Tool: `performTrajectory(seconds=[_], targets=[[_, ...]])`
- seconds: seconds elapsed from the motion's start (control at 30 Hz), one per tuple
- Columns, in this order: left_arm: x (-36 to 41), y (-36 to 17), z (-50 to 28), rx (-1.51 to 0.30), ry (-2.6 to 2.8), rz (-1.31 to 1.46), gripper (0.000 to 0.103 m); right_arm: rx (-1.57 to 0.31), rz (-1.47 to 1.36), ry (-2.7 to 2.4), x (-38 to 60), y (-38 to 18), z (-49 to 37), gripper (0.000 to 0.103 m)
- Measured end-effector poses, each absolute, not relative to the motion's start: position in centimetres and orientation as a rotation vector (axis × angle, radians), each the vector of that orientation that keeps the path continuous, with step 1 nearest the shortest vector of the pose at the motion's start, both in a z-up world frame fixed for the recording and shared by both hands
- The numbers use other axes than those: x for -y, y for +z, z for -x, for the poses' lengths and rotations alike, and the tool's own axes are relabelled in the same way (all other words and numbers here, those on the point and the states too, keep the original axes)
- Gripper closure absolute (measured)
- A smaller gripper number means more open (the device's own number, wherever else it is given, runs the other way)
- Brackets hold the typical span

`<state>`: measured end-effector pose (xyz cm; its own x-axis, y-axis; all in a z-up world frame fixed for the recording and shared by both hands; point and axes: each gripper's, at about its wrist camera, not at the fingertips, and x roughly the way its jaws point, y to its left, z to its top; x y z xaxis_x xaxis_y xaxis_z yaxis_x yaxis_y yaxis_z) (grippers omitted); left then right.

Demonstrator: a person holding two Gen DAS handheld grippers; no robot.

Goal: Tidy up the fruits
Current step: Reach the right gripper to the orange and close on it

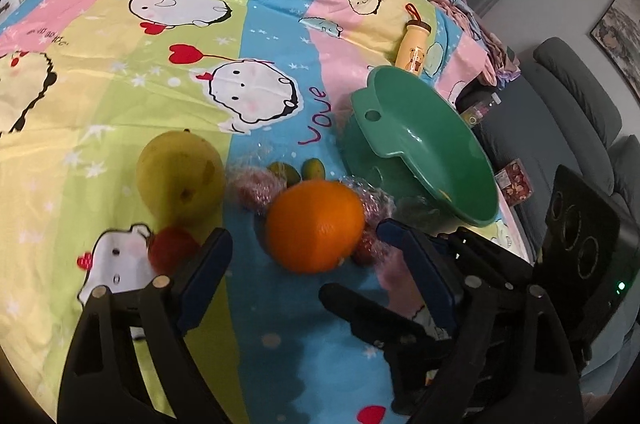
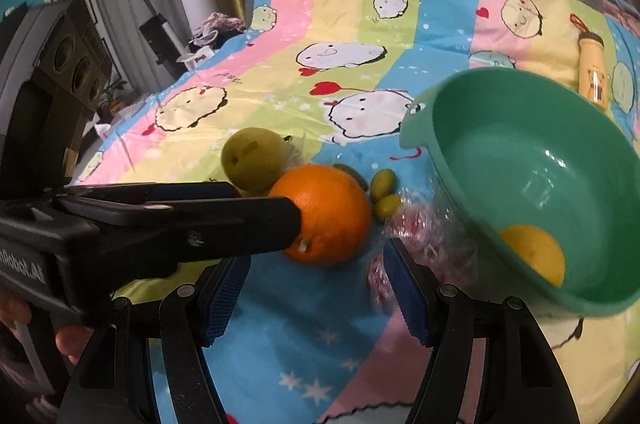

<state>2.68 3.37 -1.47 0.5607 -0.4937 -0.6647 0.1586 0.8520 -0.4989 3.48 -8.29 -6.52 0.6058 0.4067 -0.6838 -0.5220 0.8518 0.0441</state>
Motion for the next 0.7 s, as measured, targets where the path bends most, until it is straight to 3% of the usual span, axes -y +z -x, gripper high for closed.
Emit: performTrajectory(seconds=[0.23,0.37,0.7], targets=[[-3.0,-2.2,-4.0,-0.917,-0.424,0.393,0.029,-0.753,0.218,0.509,6.9,-7.0,-4.5,0.033],[-3.2,-2.8,-4.4,-0.929,-0.428,0.409,0.045,-0.76,0.243,0.512,6.3,-7.4,-5.1,0.033],[-3.1,-2.6,-4.2,-0.92,-0.437,0.417,0.045,-0.762,0.232,0.517,6.3,-7.6,-5.3,0.036]])
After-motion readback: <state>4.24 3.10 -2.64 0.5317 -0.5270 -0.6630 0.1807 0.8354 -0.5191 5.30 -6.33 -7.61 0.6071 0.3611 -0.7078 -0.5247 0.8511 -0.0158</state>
